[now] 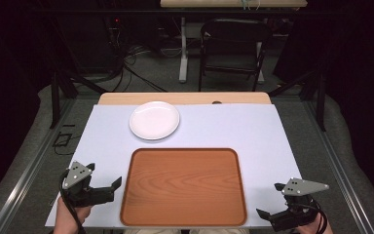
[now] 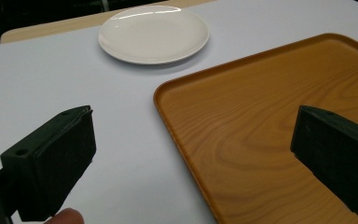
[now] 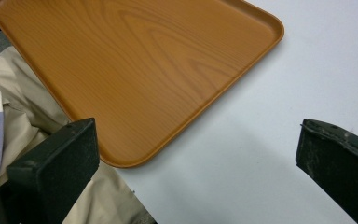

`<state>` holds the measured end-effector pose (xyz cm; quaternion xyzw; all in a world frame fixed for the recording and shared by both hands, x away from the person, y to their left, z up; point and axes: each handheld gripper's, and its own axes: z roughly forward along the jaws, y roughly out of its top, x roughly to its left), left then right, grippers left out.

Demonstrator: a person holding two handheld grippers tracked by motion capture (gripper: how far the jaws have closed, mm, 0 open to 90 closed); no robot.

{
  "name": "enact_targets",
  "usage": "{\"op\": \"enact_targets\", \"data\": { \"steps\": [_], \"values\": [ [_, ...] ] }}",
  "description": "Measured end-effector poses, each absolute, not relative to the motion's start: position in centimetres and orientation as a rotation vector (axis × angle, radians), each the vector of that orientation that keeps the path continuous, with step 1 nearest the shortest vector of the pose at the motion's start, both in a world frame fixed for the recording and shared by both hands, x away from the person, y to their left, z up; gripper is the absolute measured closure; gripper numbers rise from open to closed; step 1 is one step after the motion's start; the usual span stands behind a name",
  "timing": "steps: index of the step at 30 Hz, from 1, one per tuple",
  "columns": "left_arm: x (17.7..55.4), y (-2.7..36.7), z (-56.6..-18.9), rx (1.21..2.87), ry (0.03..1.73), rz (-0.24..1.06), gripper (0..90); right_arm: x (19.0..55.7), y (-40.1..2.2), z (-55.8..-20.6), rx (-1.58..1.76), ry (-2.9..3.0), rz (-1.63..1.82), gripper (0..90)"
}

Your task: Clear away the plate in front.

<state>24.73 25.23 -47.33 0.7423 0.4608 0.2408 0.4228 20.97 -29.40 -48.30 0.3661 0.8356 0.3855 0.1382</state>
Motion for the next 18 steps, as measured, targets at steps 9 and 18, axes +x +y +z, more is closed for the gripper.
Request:
{"op": "enact_targets", "data": {
  "steps": [9,18],
  "values": [
    [27.3,23.3,-47.7,1.845,1.175,0.517,0.2,21.0,-29.3,-48.3,1.067,2.413,1.105,0.0],
    [29.5,22.2,-47.8,1.807,1.203,0.439,0.3,21.0,-29.4,-48.3,1.066,2.411,1.107,0.0]
  ]
}}
